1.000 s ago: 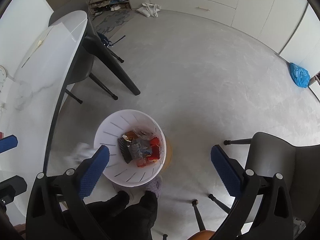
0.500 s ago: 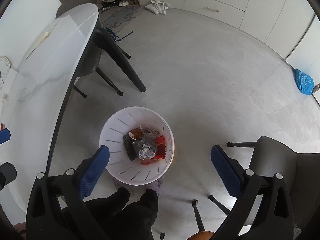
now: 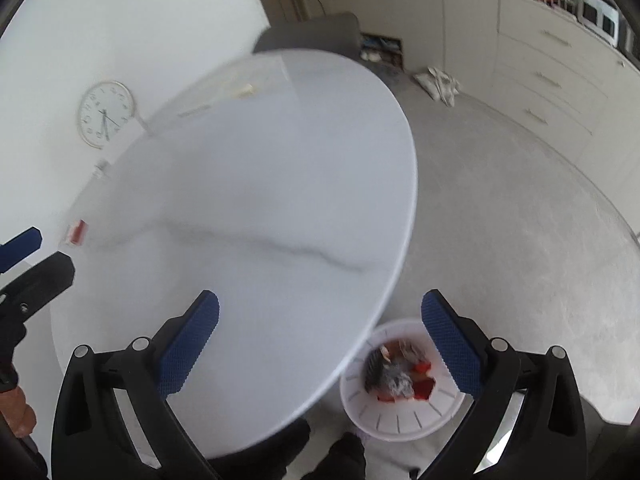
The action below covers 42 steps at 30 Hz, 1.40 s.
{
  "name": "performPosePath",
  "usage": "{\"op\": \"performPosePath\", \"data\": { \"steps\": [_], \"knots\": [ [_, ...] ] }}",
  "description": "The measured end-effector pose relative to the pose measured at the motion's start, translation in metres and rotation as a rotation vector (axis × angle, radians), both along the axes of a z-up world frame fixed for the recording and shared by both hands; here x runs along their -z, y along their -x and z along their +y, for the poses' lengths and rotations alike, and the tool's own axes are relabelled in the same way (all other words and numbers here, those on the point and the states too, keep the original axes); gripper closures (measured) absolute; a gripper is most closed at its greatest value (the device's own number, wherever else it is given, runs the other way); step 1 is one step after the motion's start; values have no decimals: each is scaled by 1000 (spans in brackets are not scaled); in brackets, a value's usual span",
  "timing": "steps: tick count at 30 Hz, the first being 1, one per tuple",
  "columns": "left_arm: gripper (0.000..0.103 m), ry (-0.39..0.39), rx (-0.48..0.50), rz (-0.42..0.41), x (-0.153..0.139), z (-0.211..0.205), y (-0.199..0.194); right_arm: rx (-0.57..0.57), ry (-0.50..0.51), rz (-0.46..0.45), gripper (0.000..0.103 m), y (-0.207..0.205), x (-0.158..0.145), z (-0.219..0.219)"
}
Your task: Collect trash
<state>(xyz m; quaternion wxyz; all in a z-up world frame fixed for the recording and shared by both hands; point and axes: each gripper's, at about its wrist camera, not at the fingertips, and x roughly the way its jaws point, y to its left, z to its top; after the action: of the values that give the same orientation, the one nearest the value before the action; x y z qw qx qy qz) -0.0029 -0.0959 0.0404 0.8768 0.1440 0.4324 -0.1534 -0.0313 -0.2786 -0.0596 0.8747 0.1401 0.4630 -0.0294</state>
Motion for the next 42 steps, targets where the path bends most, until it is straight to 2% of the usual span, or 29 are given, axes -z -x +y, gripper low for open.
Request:
{"op": "performPosePath", "data": {
  "steps": [4,8,11,14,16,19,23,42],
  "knots": [
    [8,54,-102,-162,-82,32,-21,-74,81,-213,2,-29,-110,32],
    [8,132,-193,-299,-159,62,-31,-71,169,-389,2,-38,-213,52],
    [8,175,-266,-393,-207,79,-33,-71,157,-498,2,-36,-275,55],
    [8,180,-351,-468,-235,96,-25,-55,138,-575,2,-23,-308,55],
    [8,194,-396,-479,-241,106,-21,-40,123,-602,2,-18,-315,56],
    [8,209,-416,-467,-236,111,-16,-52,98,-583,2,-13,-305,58],
    [8,139,-398,-461,-222,105,-13,-102,80,-530,2,-16,-287,68],
    [8,146,-359,-410,-206,103,-16,-125,172,-485,2,-21,-282,98]
  ]
}}
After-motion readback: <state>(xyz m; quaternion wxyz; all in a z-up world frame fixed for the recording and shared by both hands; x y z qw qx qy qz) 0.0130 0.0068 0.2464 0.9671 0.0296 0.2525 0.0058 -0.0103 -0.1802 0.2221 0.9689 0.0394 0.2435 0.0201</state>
